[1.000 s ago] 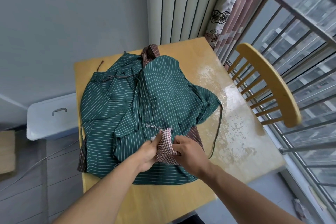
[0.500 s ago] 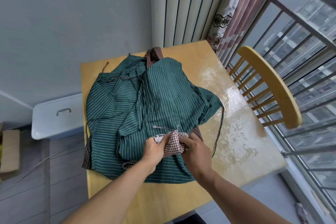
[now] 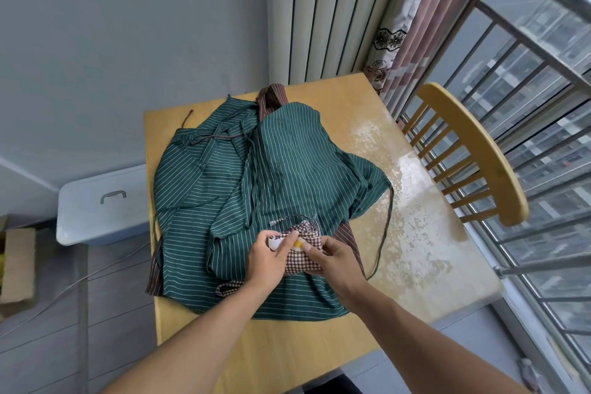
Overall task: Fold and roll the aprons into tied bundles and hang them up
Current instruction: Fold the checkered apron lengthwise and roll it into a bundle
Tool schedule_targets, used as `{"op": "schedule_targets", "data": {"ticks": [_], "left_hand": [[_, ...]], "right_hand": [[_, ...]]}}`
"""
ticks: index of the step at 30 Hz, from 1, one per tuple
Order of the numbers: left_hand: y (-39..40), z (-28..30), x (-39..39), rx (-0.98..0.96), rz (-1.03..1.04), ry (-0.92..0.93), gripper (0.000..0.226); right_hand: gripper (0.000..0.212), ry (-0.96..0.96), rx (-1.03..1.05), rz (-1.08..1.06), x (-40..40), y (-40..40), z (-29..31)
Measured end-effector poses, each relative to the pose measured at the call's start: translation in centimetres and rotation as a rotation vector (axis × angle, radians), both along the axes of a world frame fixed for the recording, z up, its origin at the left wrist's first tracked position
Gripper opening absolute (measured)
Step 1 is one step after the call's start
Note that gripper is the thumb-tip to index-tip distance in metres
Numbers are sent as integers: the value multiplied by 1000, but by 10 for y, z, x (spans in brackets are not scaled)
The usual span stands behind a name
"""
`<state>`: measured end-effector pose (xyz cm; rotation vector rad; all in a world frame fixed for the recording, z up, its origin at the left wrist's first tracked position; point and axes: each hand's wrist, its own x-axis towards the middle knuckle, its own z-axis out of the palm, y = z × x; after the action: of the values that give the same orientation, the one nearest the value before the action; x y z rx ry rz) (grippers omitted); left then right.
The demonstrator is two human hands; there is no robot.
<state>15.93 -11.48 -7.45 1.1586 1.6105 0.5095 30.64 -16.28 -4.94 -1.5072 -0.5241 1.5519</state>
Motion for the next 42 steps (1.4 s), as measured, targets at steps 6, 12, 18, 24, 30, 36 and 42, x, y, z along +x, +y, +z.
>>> {"op": "schedule_targets", "data": {"ticks": [6,12,18,24,30,36,42], "left_hand": [[-2,1,-11,-538,6,-386,93],[-5,-3,-12,-520,31,-578,73],[-6,-4,-15,-391,-124,-318,90],[-9,-1,-17,-383,-352,-290,61],[-11,-2,-20,-428,-429,-238,83],[-9,-7,-32,-391,-359,68,131],[-4,7,-37,-704,-421,-180,92]], "right_hand": [[25,-13,52,-12,6,-2,-2],[23,-22,105,80,12,-9,-6],[28,-41,80,152,20,-15,-10],[39,175,-51,25,19,-15,-13],[20,264,-108,-10,22,-12,-9],[28,233,-78,-69,33,-8,-11],[41,211,-78,-128,39,-3,-10]]}}
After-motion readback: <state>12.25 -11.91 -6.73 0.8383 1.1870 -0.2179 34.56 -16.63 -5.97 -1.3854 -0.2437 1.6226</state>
